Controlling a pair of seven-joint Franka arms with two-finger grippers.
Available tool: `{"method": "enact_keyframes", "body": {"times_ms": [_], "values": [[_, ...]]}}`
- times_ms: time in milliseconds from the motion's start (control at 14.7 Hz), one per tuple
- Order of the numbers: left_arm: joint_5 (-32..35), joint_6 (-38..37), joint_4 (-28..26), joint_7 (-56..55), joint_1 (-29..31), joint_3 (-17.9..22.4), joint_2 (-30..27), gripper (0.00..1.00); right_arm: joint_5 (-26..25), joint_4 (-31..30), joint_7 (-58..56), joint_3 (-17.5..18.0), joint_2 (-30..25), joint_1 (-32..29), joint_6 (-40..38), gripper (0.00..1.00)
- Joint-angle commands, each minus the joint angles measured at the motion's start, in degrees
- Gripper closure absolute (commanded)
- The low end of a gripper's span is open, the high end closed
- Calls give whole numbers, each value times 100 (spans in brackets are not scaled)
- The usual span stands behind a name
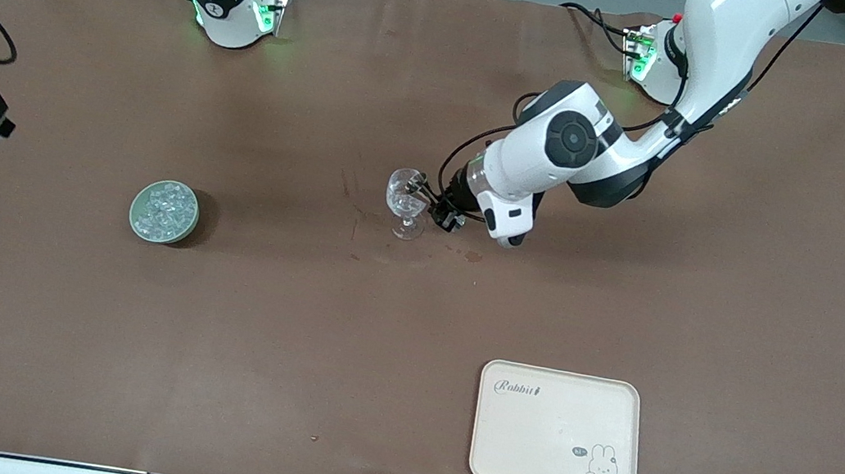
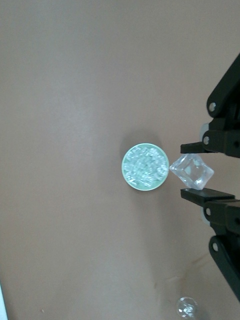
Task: Pour wine and add ice with both arms
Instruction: 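Tilt the metal jigger over the wine glass with the left gripper to pour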
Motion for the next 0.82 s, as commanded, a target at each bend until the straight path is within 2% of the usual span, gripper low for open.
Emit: {"method": "enact_keyframes", "body": {"times_ms": [0,272,477,749], "values": [[394,-27,158,-248,2,-106,117,100,24,621,-96,33,23,-6,-693,96],[509,-140,167,-257,-60,-106,47,100,15,649,-202,42,49,-14,-659,97],[922,-369,211,-266,-68,-106,-15,100,-229,649,-202,59,84,47,-651,97],[1220,-677,220,-204,-86,-115,-94,100,-222,640,-175,68,84,56,-642,97]]}}
